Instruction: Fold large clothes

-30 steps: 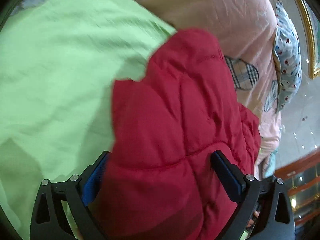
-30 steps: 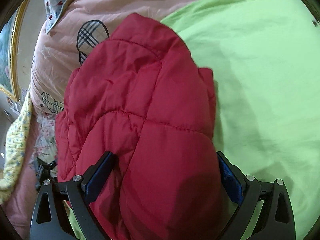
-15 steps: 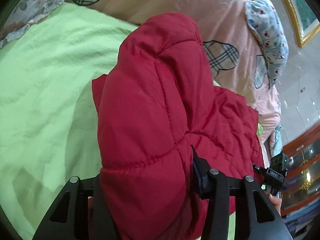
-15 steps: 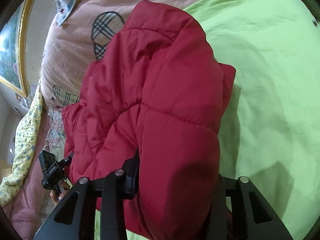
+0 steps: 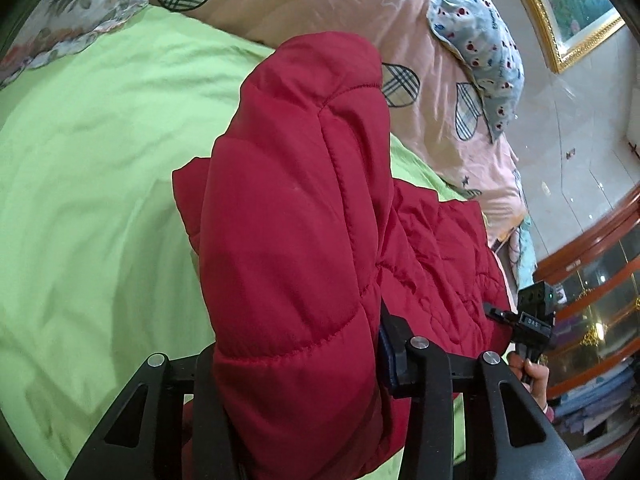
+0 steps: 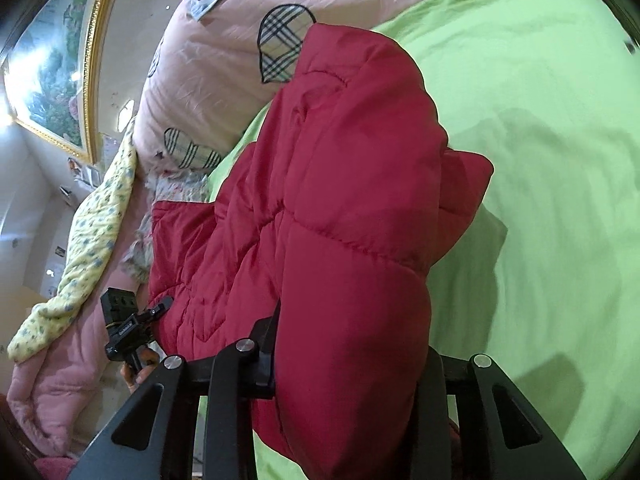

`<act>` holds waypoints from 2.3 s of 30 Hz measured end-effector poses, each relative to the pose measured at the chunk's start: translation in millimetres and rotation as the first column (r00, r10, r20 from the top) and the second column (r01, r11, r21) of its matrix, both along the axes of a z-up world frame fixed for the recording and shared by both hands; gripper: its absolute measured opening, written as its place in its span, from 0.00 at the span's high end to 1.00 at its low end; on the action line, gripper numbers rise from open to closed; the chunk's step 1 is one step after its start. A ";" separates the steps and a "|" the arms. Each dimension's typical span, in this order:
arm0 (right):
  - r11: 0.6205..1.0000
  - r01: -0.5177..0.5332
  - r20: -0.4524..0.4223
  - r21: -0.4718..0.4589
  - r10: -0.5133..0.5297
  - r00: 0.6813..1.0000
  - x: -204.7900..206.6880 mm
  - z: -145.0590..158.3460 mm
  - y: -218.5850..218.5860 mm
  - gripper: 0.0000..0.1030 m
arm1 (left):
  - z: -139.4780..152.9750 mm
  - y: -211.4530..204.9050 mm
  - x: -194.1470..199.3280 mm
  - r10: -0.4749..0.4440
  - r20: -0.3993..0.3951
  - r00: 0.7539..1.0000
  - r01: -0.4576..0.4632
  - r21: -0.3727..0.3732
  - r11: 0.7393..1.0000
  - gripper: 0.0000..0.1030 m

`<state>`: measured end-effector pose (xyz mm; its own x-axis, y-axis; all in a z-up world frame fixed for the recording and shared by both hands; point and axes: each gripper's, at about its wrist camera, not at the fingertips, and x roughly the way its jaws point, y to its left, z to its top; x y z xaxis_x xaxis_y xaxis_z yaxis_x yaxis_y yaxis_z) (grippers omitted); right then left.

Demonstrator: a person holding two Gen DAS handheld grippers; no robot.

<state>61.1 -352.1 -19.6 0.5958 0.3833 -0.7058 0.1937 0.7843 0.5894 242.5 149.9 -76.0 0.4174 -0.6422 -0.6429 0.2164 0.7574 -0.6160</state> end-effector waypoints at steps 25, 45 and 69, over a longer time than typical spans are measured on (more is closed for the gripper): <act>0.994 0.085 -0.041 -0.068 -0.088 0.995 -20.0 -34.4 0.2 0.33 | 1.6 -33.0 -34.5 0.116 0.059 0.992 -0.128 0.312 0.942 0.16; 0.818 0.158 0.045 -0.553 -0.160 0.986 8.0 21.5 27.1 0.03 | 58.0 -68.2 -89.9 0.203 0.253 0.946 -0.301 0.452 0.840 0.01; 0.929 0.117 0.211 -0.351 -0.043 0.977 25.2 36.0 34.8 0.88 | 59.8 -49.1 -58.6 0.032 0.189 0.981 -0.054 0.110 0.992 0.82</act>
